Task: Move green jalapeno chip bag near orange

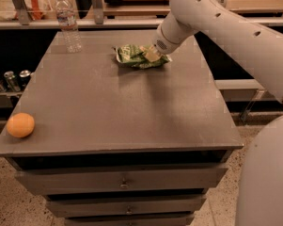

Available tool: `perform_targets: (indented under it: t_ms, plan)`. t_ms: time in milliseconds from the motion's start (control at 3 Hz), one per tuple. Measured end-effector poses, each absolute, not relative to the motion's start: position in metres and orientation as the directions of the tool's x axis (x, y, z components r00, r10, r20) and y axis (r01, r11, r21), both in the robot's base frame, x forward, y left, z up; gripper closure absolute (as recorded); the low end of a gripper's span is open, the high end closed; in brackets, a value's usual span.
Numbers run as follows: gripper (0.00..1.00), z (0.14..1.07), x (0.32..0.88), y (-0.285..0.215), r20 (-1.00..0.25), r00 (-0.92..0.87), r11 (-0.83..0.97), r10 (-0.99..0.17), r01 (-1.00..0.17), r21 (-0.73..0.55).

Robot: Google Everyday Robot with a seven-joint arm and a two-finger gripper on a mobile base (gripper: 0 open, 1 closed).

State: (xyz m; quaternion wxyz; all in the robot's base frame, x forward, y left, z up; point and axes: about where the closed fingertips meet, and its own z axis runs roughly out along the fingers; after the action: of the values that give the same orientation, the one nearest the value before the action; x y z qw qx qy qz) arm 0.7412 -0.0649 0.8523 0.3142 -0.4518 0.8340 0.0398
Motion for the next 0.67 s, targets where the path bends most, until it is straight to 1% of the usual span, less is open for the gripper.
perform_targets:
  t_ms: [667]
  plan:
    - [1.00,0.919,0.735,-0.077,-0.608,-0.331,0.598,-0.722,-0.741,-0.306]
